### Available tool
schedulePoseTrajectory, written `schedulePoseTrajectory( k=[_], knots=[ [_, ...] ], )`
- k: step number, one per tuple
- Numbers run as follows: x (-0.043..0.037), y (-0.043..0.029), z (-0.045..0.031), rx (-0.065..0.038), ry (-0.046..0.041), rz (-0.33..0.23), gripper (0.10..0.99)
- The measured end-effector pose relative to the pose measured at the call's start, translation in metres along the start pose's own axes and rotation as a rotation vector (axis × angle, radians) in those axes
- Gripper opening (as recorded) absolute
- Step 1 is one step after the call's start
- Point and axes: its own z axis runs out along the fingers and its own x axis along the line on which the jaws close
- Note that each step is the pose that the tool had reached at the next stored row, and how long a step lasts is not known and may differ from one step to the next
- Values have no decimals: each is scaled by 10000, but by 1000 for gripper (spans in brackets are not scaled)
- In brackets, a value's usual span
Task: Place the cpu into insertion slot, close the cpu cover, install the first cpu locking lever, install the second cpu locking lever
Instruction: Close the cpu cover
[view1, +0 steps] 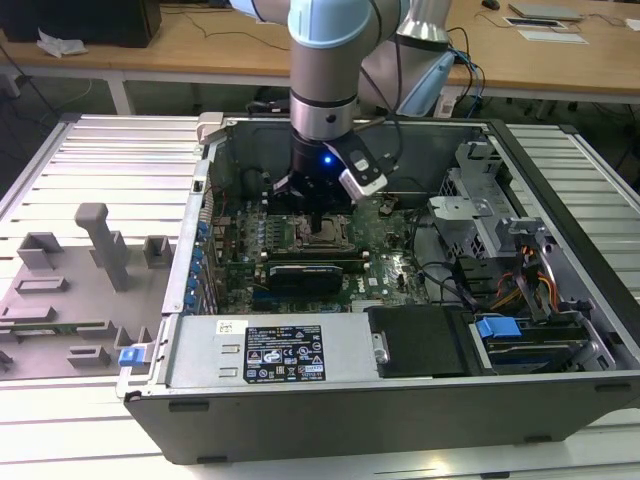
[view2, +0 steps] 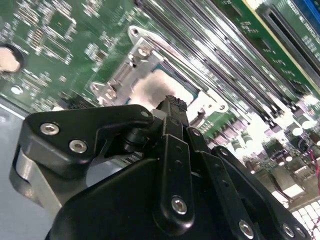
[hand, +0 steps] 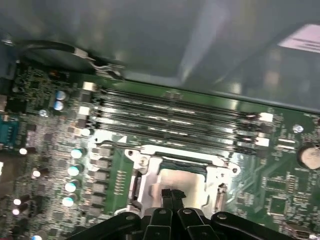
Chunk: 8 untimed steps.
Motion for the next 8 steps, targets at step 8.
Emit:
schedulePoseTrajectory(
  k=[8],
  knots=[
    [-36, -4, -68, -5, 28, 34, 106]
  ],
)
